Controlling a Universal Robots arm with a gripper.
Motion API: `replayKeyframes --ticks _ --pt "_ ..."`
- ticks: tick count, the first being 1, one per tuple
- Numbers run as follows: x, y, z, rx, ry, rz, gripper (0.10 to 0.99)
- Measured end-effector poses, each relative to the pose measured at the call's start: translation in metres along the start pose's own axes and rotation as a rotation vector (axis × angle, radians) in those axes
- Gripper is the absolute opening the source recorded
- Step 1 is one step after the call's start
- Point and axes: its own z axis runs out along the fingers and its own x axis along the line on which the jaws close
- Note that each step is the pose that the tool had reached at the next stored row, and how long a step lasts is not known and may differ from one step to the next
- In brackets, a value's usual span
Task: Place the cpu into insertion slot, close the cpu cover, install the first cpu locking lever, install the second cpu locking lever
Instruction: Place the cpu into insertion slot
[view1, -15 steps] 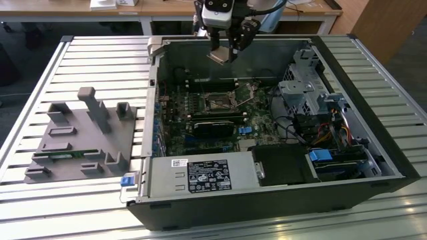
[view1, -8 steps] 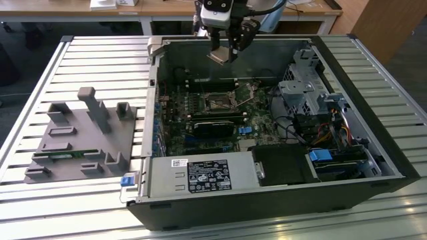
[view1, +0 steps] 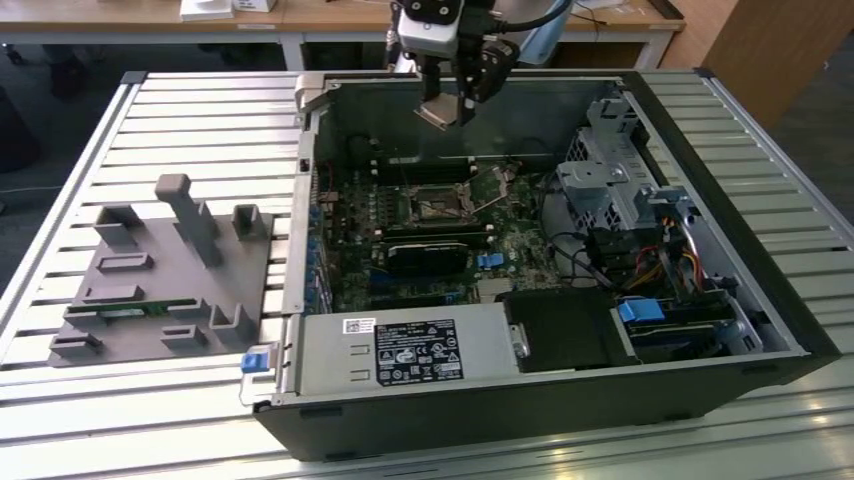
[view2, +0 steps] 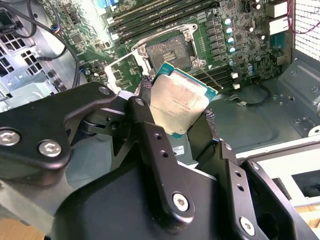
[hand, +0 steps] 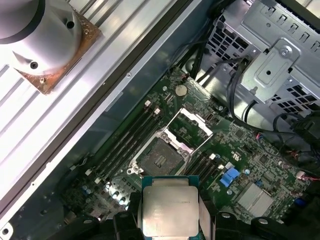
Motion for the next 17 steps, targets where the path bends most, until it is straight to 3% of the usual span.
replayKeyframes --ticks 17 --pt "0.0002 -0.0002 0.0018 -0.002 -0.0075 0.084 0.537"
